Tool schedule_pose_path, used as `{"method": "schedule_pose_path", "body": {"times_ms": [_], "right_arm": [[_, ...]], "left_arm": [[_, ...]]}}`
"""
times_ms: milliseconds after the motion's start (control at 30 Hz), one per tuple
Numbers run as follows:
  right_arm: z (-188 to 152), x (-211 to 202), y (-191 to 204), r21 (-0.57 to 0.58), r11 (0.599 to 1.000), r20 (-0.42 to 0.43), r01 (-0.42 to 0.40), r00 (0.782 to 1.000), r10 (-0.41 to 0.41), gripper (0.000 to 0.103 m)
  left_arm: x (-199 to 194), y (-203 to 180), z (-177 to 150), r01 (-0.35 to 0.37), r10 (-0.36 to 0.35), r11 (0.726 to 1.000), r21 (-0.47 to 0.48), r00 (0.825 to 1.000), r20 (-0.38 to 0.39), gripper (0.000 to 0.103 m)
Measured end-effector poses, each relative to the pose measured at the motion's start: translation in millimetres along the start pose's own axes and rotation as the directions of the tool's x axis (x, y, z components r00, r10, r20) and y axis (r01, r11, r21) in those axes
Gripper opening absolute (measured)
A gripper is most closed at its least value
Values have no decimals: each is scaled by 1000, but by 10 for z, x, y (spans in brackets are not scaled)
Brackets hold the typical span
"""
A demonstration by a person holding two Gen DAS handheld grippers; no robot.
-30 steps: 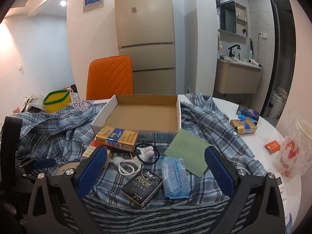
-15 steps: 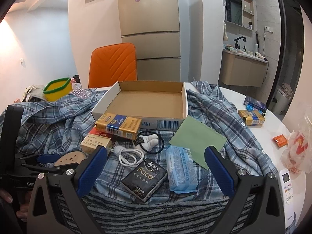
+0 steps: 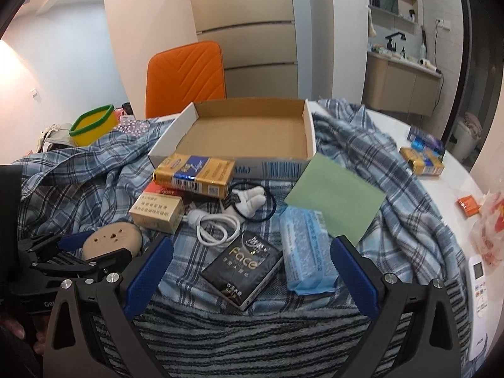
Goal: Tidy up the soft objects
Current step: 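Close the right tool on the black Face tissue pack while left holds disc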
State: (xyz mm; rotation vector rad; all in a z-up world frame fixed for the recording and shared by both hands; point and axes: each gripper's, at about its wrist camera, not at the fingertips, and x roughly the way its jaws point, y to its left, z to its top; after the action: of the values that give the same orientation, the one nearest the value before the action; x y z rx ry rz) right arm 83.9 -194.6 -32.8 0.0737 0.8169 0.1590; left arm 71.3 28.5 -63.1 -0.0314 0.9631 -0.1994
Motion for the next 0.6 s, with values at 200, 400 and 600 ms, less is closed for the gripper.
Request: {"method": "schedule_pose_path", "body": {"times_ms": [200, 400, 600], "right_arm": [[-45, 219, 13, 7, 999, -122, -35, 992, 36, 90], [-69, 335, 11, 23, 998, -170, -60, 983, 63, 81], [-46, 373, 54, 10, 998, -176, -67, 982, 67, 81]], "left_arm": [[-225, -18, 24, -34, 32, 999, 17, 996, 82, 75], [-329, -74, 53, -42, 37, 999, 34, 991, 127, 75], [-360, -148, 56, -32, 25, 998, 45, 991, 134, 75]]}}
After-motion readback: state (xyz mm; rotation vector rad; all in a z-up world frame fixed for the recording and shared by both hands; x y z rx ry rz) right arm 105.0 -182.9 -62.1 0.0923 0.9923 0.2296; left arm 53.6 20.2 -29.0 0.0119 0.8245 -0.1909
